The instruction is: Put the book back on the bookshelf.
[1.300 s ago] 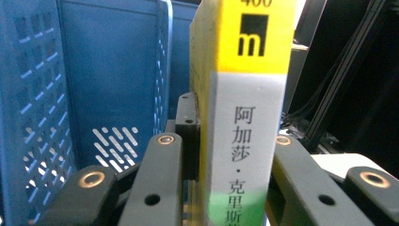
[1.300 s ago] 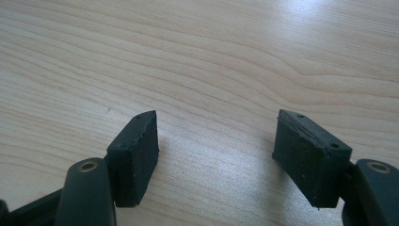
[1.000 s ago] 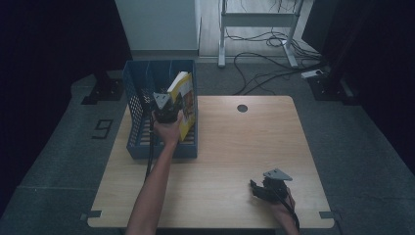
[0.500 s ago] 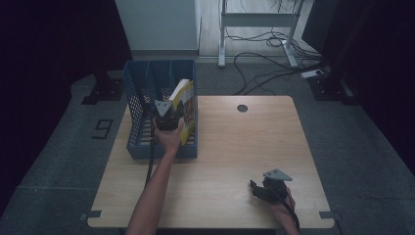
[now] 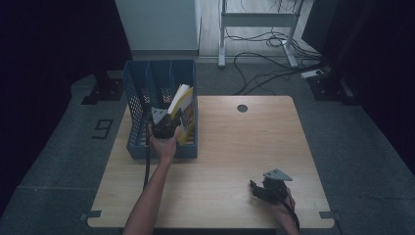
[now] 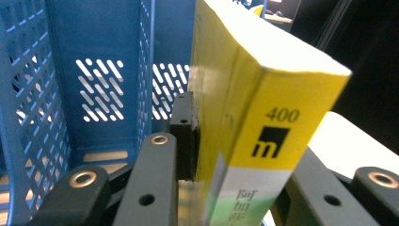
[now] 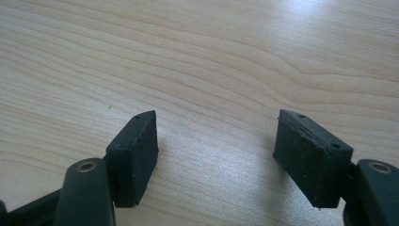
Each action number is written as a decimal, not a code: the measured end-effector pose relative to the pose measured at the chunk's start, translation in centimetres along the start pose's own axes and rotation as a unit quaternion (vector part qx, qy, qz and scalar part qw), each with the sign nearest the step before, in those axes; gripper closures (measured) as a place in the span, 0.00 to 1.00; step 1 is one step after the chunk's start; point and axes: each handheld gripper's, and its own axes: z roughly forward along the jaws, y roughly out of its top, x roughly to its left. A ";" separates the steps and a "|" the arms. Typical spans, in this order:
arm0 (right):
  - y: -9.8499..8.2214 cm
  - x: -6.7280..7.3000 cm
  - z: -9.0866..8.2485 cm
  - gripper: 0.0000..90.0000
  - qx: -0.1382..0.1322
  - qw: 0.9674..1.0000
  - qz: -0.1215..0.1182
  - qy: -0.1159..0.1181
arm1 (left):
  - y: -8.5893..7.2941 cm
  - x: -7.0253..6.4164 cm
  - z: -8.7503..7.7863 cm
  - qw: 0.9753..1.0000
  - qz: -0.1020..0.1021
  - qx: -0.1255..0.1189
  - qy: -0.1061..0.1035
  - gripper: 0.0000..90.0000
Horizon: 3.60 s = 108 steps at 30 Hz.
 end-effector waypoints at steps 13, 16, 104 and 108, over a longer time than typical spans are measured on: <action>0.0 0.0 0.0 0.33 0.000 1.000 0.000 0.000 | 0.7 0.3 -0.3 1.000 -0.004 0.011 -0.015 0.73; 0.0 0.0 0.0 0.33 0.000 1.000 0.000 0.000 | 1.2 0.6 -0.5 1.000 -0.002 0.008 -0.020 0.72; 0.0 -0.2 0.1 0.33 -0.001 1.000 0.003 0.000 | 5.2 -0.9 5.0 0.995 0.037 -0.047 0.076 0.84; 0.1 -0.2 0.1 0.33 -0.001 1.000 0.002 -0.001 | 4.8 -1.0 5.3 0.995 0.045 -0.042 0.080 0.84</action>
